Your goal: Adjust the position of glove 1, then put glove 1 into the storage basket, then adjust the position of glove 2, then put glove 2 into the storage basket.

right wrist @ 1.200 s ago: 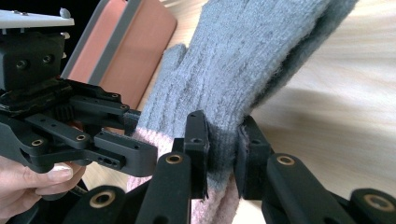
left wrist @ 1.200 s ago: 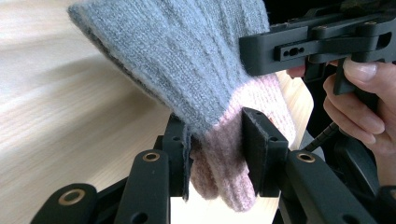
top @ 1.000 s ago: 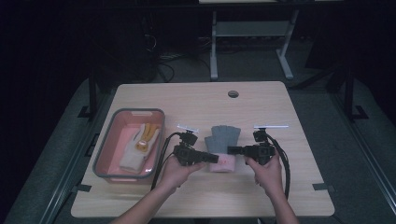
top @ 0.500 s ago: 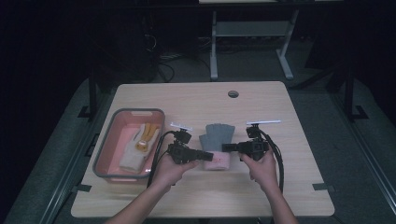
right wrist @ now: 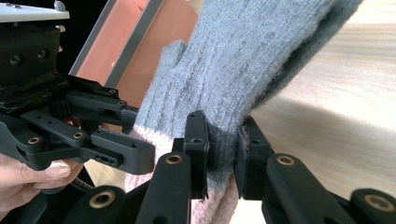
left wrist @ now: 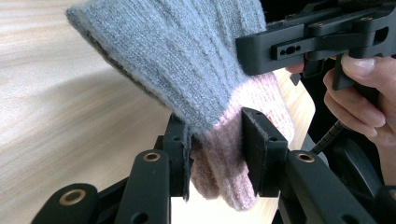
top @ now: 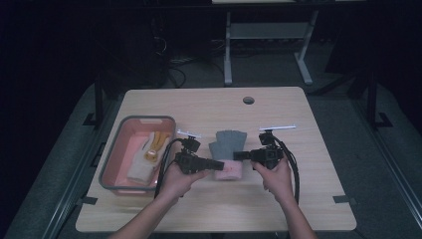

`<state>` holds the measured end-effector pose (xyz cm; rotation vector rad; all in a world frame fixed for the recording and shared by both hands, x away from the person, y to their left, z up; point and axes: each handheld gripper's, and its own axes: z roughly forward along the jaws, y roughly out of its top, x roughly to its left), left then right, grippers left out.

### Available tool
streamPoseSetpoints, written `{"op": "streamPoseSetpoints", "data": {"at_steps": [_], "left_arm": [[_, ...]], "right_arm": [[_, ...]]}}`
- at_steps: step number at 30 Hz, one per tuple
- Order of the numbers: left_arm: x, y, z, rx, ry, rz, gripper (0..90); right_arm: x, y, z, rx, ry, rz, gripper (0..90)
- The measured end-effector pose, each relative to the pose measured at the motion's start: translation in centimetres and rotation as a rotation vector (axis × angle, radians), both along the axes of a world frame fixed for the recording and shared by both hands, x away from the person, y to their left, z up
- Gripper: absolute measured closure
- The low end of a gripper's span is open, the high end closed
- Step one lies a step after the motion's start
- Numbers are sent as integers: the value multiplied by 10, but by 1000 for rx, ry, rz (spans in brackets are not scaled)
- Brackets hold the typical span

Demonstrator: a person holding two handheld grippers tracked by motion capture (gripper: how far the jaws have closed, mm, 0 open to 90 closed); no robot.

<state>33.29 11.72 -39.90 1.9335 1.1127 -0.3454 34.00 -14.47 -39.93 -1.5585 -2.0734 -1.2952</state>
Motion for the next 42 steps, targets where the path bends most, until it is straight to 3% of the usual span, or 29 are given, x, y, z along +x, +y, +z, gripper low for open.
{"op": "streamPoseSetpoints", "data": {"at_steps": [23,42], "left_arm": [[1,23,14,-5,-21,33,651],[6,55,31,-8,-45,62,653]], "right_arm": [[11,24,16,-6,-16,34,772],[25,53,31,11,-25,71,772]]}}
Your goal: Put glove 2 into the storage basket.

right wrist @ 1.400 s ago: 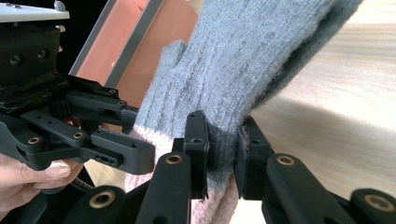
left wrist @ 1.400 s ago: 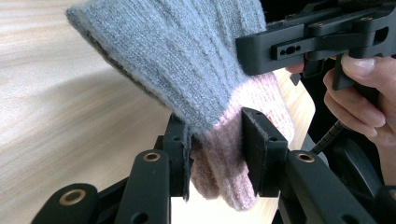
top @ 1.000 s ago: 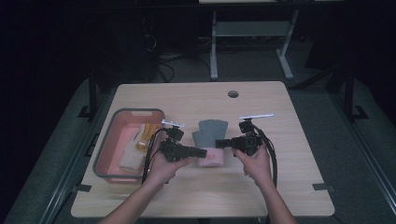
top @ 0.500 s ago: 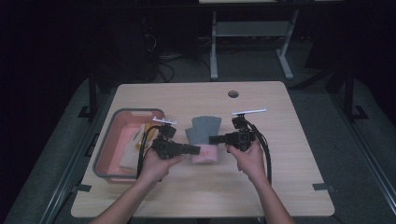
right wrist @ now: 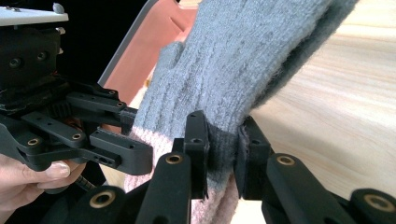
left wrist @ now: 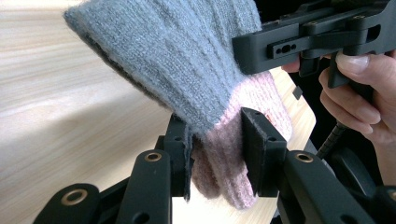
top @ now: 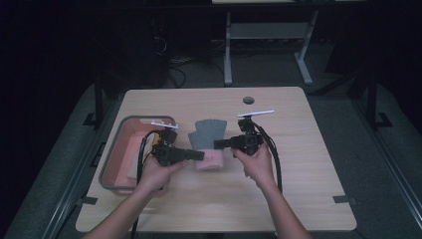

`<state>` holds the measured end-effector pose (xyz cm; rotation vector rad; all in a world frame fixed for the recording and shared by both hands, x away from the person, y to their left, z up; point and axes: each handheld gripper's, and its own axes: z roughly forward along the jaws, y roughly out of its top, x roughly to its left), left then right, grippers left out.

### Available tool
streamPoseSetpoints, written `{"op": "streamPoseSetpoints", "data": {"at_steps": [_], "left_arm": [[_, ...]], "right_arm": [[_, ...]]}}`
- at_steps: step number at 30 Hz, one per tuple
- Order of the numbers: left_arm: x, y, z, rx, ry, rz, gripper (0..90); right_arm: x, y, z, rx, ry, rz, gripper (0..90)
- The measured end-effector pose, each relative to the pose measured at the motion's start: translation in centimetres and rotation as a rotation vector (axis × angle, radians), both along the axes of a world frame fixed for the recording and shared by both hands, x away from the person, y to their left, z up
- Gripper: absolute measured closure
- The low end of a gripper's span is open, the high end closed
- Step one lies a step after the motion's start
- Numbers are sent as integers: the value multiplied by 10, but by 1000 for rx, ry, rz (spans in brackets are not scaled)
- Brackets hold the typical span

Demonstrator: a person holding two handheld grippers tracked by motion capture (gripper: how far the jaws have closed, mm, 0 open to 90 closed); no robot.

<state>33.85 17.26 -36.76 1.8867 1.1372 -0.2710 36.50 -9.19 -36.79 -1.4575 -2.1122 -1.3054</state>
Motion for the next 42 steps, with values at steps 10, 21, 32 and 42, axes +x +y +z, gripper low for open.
{"op": "streamPoseSetpoints", "data": {"at_steps": [10,21,32,42], "left_arm": [[3,21,8,-7,-16,28,655],[4,39,17,-8,-25,47,657],[3,57,20,8,-30,54,665],[4,75,22,11,-24,73,670]], "right_arm": [[10,22,11,-5,-17,32,773],[17,39,19,4,-30,57,772],[18,57,21,13,-40,73,772],[23,75,22,19,-42,91,772]]}}
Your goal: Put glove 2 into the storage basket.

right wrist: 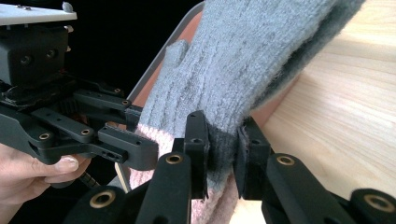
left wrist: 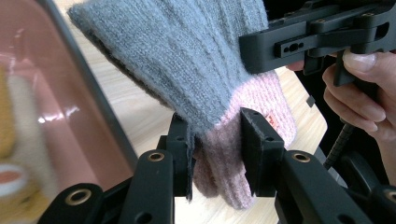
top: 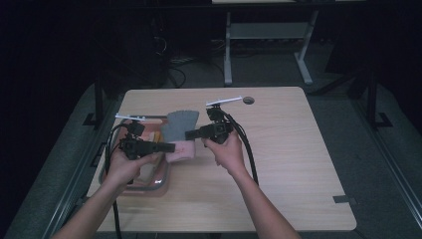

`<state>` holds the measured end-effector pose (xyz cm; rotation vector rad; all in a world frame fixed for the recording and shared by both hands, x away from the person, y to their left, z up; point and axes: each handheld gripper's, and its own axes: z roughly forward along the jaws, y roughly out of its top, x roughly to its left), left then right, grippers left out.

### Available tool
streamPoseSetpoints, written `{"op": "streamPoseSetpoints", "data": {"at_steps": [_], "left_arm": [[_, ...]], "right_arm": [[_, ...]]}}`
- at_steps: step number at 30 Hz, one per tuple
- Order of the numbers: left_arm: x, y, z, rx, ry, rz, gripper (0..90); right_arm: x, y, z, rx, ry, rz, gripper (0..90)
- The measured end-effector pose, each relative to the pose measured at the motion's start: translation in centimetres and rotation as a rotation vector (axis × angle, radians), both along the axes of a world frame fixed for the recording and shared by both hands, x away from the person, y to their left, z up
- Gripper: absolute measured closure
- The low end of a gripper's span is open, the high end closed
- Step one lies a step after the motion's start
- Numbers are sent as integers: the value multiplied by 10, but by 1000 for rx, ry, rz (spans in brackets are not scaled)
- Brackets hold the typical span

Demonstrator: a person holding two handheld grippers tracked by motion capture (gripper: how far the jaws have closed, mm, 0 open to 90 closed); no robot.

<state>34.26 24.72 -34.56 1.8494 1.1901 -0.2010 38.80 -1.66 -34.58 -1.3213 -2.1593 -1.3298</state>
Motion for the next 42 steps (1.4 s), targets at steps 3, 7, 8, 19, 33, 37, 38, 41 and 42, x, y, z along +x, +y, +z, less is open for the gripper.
{"op": "streamPoseSetpoints", "data": {"at_steps": [3,7,8,19,33,37,38,41,42], "left_arm": [[0,5,0,2,-3,8,670],[-1,15,0,3,3,21,670],[-2,18,0,3,3,25,671],[-3,43,4,21,7,54,675],[-4,66,2,44,26,82,674],[-3,73,1,53,34,86,674],[-3,76,0,55,39,92,675],[-3,79,-1,57,42,94,674],[-3,82,-2,61,48,98,675]], "right_arm": [[2,7,0,3,2,6,772],[3,15,-1,8,3,16,772],[4,17,-2,12,2,20,771],[8,44,-2,31,1,40,769],[14,71,-9,52,34,61,769],[16,78,-11,49,43,67,769],[17,82,-12,45,42,71,768],[18,86,-14,45,46,74,768],[19,89,-16,45,55,77,768]]}}
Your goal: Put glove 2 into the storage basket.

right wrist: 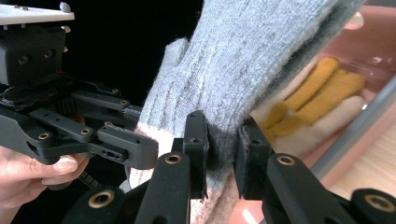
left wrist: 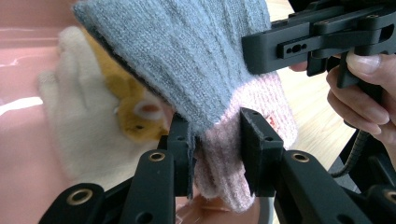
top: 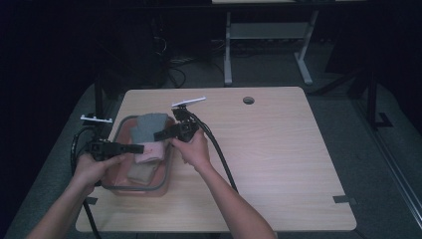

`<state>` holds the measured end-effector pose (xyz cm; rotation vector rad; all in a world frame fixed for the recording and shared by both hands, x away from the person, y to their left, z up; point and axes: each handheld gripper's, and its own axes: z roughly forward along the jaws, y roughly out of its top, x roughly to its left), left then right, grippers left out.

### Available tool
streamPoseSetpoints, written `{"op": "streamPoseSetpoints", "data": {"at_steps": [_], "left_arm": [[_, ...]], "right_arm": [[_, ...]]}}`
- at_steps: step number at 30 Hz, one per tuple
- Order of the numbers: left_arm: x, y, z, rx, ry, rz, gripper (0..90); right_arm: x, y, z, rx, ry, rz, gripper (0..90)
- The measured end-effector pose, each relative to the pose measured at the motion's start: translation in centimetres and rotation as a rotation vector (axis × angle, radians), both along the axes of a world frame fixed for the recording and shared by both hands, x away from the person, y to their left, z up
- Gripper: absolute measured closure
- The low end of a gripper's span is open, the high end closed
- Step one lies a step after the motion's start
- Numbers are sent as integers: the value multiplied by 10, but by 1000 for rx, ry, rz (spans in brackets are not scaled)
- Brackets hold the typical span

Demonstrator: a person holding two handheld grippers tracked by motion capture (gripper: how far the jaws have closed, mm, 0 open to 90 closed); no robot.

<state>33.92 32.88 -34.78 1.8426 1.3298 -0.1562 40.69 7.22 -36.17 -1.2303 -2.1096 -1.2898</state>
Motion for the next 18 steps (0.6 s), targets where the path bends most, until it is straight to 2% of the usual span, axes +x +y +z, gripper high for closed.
{"op": "streamPoseSetpoints", "data": {"at_steps": [10,18], "left_arm": [[-1,8,-8,14,21,17,675],[-2,16,-20,20,52,27,675]], "right_arm": [[3,11,-11,-15,11,18,767],[4,23,-21,-59,15,48,764]]}}
